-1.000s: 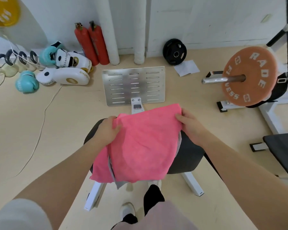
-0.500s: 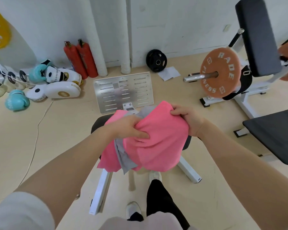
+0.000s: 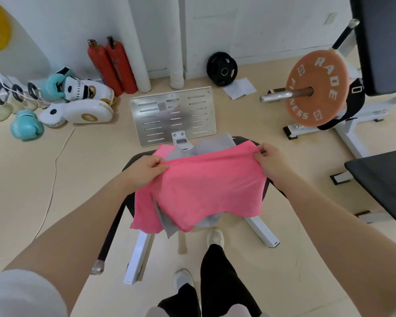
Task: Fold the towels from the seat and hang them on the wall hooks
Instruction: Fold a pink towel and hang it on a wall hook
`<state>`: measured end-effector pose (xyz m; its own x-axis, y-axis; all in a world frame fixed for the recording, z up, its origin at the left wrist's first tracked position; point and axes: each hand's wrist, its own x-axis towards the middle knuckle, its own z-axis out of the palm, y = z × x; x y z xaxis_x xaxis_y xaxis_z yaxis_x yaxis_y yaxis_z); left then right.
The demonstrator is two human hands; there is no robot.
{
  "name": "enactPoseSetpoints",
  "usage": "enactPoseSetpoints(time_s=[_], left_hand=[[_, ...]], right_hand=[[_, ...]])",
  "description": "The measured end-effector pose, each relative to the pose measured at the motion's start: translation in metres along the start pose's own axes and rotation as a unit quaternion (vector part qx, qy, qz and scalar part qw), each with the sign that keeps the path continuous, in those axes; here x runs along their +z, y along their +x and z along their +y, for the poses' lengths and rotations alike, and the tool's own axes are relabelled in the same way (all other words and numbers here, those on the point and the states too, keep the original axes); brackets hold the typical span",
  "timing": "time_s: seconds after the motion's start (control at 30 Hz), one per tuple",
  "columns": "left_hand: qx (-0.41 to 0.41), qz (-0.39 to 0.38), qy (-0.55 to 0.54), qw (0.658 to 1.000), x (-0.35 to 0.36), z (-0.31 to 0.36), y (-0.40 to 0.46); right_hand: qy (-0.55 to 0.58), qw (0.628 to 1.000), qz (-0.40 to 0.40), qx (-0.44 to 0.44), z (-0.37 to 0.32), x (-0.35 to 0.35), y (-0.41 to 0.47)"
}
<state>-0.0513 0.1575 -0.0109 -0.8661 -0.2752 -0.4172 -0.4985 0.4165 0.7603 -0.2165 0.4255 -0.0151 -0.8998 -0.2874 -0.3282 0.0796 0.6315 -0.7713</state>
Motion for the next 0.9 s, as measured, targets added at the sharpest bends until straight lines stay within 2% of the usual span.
enactPoseSetpoints(time_s=[0.2, 0.3, 0.37, 0.43, 0.5, 0.57, 0.63, 0.77, 0.9], left_hand=[[0.009, 0.206, 0.024, 0.978, -0.022, 0.028, 0.055], [-0.005, 0.268, 0.014, 0.963, -0.028, 0.035, 0.081], [-0.034, 0.265, 0.029, 0.963, -0.018, 0.029, 0.088], [-0.079, 0.229, 0.052, 0.969, -0.001, 0.011, 0.087], [-0.097, 0.205, 0.094, 0.969, 0.017, -0.008, 0.078], [-0.087, 0.224, 0.113, 0.964, 0.034, -0.017, 0.061], [-0.092, 0.245, 0.075, 0.962, 0.050, -0.019, 0.038], [-0.169, 0.182, -0.013, 0.969, 0.080, -0.040, -0.005], [-0.202, 0.181, -0.082, 0.959, 0.096, -0.063, -0.024]], right_hand=[[0.068, 0.997, 0.028, -0.036, -0.041, 0.004, 0.063], [0.070, 0.997, 0.031, -0.010, -0.049, 0.011, 0.092], [0.047, 0.999, 0.001, 0.021, -0.045, 0.015, 0.097], [-0.009, 0.999, -0.028, 0.041, -0.030, 0.018, 0.094], [-0.082, 0.996, -0.018, 0.041, -0.008, 0.019, 0.085], [-0.107, 0.993, -0.002, 0.047, 0.015, 0.018, 0.070], [-0.115, 0.992, 0.003, 0.049, 0.032, 0.018, 0.053], [-0.093, 0.992, 0.015, 0.079, 0.055, 0.025, 0.023], [-0.047, 0.993, 0.002, 0.112, 0.068, 0.039, -0.003]])
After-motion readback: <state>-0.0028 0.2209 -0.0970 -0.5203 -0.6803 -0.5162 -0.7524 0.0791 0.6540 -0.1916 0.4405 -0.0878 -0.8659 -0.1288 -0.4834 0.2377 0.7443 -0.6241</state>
